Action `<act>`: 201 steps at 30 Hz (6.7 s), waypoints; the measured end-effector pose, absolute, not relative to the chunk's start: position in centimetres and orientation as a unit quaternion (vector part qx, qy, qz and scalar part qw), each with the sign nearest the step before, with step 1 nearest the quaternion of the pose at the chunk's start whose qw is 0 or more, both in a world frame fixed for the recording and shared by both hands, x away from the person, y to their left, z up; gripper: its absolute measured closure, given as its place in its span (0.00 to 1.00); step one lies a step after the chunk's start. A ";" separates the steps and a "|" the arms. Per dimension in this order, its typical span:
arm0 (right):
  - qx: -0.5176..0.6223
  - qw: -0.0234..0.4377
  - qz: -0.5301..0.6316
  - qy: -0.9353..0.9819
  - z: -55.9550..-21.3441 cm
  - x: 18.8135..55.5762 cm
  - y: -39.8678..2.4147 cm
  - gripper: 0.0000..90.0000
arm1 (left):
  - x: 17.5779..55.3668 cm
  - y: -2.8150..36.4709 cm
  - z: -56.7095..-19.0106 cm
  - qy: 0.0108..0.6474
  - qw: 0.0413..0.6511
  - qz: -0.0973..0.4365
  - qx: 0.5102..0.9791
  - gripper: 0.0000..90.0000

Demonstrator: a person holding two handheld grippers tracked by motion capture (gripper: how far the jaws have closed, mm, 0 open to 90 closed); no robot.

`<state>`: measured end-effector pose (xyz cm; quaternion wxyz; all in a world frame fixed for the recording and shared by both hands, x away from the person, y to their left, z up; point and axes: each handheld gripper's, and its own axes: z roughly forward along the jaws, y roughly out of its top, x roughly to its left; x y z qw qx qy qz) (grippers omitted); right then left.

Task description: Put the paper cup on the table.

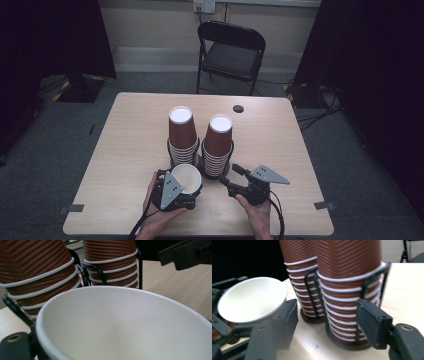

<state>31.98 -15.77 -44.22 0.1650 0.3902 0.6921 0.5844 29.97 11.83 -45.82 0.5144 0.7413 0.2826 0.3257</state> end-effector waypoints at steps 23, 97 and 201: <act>0.423 0.230 0.553 0.680 -46.5 31.1 -18.8 0.24 | 32.1 18.1 -45.6 0.373 0.524 0.320 0.696 0.09; 0.423 0.328 0.540 0.649 -49.5 30.2 -20.0 0.16 | 43.5 22.3 -47.5 0.485 0.500 0.311 0.646 0.08; 0.418 0.320 0.534 0.661 -49.5 30.4 -19.9 0.18 | 27.6 16.2 -49.6 0.416 0.532 0.336 0.657 0.17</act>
